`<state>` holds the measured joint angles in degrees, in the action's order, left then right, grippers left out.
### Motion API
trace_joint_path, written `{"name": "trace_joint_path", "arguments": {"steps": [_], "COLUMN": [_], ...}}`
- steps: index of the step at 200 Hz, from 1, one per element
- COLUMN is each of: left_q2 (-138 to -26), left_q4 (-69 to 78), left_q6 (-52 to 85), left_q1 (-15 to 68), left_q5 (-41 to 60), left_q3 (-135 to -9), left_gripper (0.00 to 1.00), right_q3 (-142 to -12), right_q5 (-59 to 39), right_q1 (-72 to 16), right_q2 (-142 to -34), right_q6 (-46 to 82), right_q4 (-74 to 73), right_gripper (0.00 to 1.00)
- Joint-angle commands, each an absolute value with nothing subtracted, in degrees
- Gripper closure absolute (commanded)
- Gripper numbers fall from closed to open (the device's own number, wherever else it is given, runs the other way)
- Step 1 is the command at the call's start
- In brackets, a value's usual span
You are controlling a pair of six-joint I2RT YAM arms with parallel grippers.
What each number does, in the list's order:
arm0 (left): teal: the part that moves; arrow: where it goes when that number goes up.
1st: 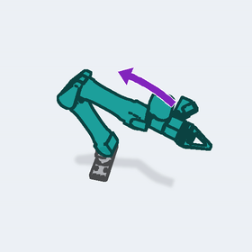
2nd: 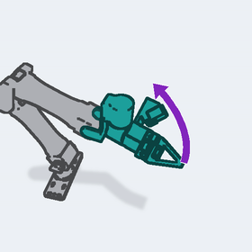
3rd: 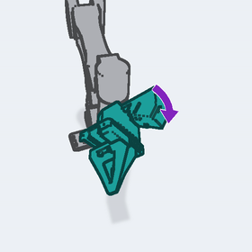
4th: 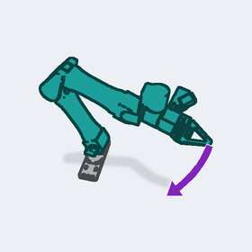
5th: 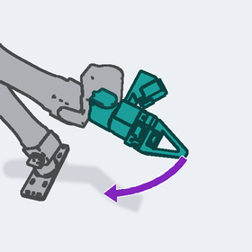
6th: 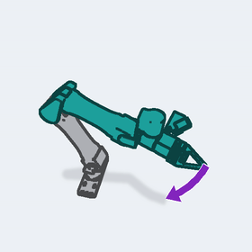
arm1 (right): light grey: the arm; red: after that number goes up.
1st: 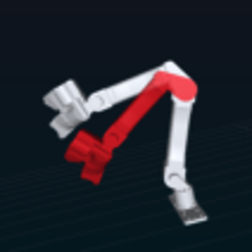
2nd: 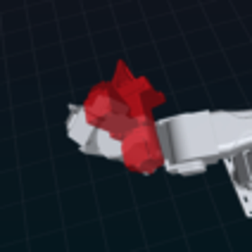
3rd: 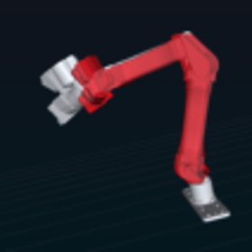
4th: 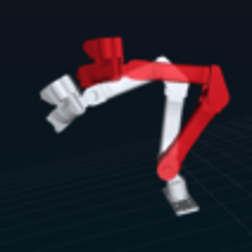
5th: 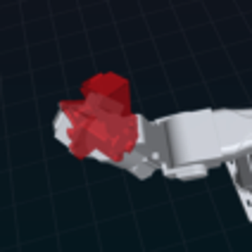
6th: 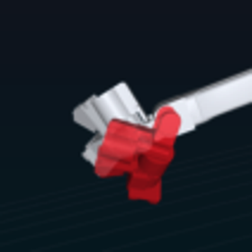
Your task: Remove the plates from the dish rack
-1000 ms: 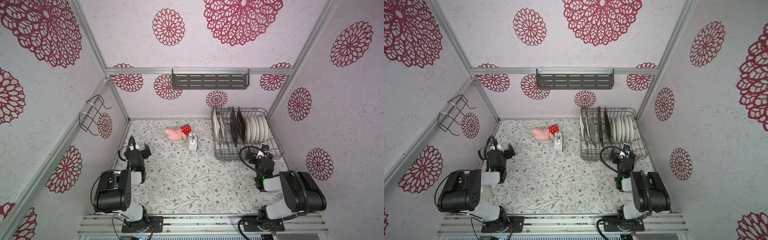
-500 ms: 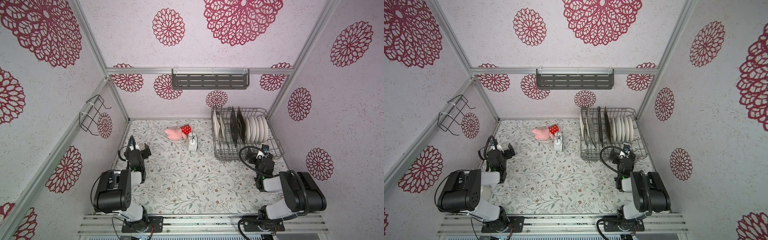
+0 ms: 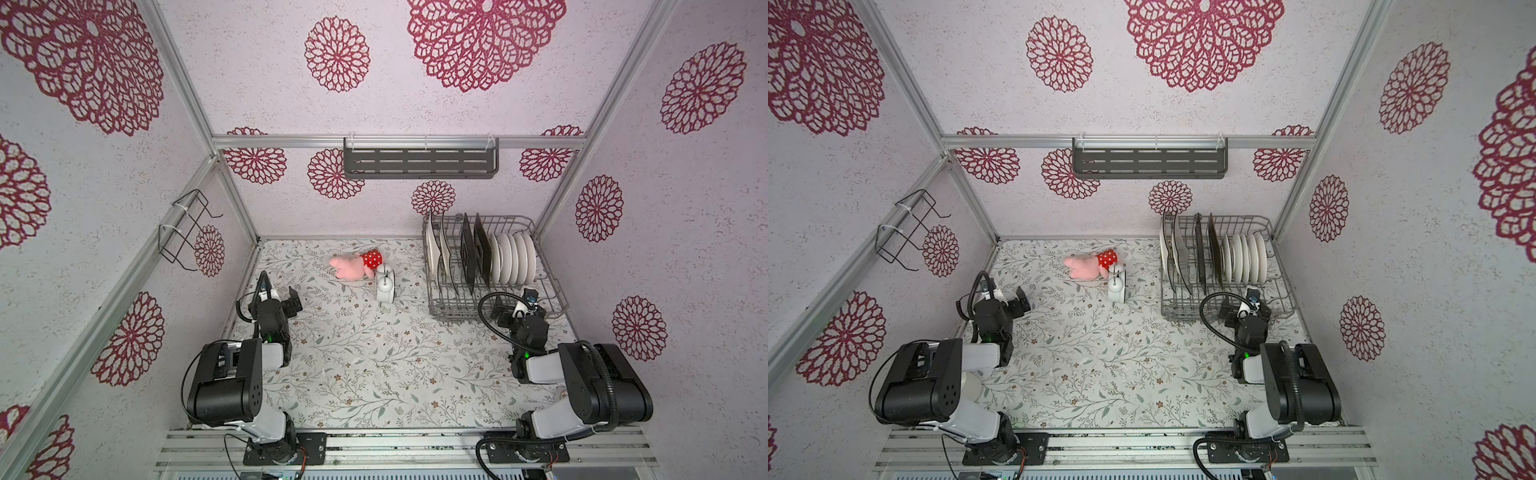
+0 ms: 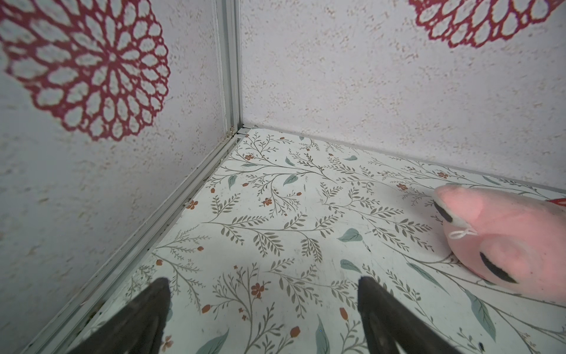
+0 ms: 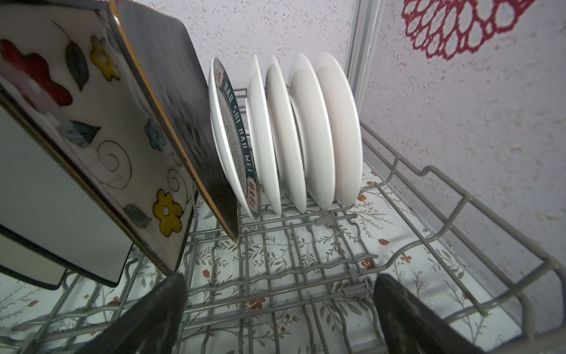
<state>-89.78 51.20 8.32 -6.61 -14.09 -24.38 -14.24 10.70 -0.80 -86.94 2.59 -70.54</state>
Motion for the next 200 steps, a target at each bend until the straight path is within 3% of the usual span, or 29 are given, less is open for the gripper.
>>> {"name": "trace_joint_path", "arguments": {"steps": [1, 128, 143, 200], "left_q2": [-89.38, -89.38, -88.92, -89.32], "left_q4": [52.01, 52.01, 52.28, 50.67], "left_q6": [7.71, 7.65, 8.65, 7.30], "left_q1": [-6.28, -6.37, -8.35, -7.64], "left_q5": [-14.33, -14.33, -8.84, -8.44], "left_q3": [-23.73, -23.73, -23.14, -24.26], "left_gripper": [0.03, 0.03, 0.03, 0.03], "right_q3": [-14.59, -14.56, -14.58, -14.52], "right_q5": [11.94, 11.87, 11.87, 11.78], "right_q1": [-0.97, -0.97, -0.96, -0.97], "right_q2": [-87.89, -87.89, -87.89, -87.90], "right_q6": [1.71, 1.76, 1.78, 1.85], "right_q4": [-68.62, -68.64, -68.64, -68.56], "right_gripper": [0.01, 0.01, 0.01, 0.01]}}
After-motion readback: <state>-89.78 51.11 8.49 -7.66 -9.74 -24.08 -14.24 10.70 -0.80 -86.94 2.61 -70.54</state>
